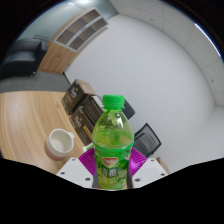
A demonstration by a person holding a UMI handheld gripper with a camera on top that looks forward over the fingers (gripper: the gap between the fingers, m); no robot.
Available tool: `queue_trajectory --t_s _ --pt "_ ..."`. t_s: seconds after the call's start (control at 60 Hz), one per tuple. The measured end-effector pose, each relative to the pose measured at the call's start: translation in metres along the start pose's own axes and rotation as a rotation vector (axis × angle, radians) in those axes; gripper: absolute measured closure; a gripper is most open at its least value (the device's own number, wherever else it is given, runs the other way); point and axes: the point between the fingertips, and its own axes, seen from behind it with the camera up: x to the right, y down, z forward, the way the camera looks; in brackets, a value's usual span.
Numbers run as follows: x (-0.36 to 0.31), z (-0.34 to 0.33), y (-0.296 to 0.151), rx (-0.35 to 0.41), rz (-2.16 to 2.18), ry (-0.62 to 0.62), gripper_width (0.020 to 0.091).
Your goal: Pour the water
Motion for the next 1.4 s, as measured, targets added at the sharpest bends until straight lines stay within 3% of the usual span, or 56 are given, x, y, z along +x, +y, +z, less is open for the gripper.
queue_trajectory --t_s 0.083,0.233,0.45,0.65,0.733,0.867,1.0,1.15,1.25,1.4 --pt "0.014 -0.001 0.005 0.064 0.244 0.001 0.0713" --pt "0.009 0.017 0.050 0.065 0.591 -0.037 0.0715" --pt "0.001 0.040 0.099 0.084 0.758 -0.030 0.0712" --pt "-0.006 0.046 0.110 0.126 0.798 -0.025 0.0693" --pt "-0.006 0.044 0.111 0.126 0.813 -0.022 0.0650" --pt "-0.010 0.041 0.115 0.082 0.808 -0.043 0.0554" --pt "-0.022 0.017 0.129 -0.008 0.837 -0.064 0.0353" --pt "-0.038 -0.053 0.152 -0.136 0.890 -0.037 0.0344" --pt "-0.046 -0.110 0.145 -0.202 0.955 -0.036 0.0322" --pt "-0.037 -0.181 0.114 -0.217 0.964 0.011 0.0314"
